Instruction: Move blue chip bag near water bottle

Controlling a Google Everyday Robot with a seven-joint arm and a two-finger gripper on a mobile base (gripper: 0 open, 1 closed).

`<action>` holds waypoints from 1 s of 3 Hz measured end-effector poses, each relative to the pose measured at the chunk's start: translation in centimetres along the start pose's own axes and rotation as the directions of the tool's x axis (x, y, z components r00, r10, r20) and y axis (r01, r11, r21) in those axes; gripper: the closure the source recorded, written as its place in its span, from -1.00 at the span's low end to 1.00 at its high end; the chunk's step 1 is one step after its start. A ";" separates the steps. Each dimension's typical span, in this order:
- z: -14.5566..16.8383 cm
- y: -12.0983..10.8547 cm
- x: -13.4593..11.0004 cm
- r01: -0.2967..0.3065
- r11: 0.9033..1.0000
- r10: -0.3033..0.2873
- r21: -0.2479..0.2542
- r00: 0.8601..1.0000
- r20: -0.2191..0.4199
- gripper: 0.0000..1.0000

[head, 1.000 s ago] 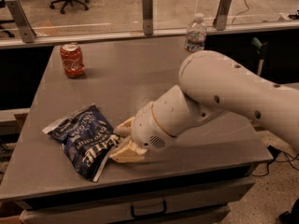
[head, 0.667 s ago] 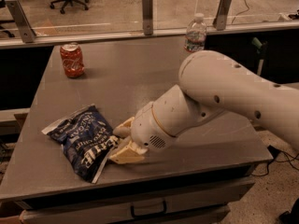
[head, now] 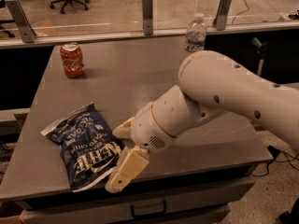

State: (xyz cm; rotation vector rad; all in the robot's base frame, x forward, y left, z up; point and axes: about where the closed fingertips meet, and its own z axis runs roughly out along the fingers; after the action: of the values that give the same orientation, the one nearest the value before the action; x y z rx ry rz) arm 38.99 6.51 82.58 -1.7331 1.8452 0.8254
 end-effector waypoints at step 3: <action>-3.9 -1.6 -1.8 0.105 0.993 -0.107 0.055 0.994 0.034 -1.00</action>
Offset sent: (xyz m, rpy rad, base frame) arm 0.0283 -0.0288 0.0701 -0.0074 -0.1840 0.0398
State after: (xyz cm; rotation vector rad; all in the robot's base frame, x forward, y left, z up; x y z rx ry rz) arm 40.97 4.98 86.46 -1.7544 1.7198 0.7554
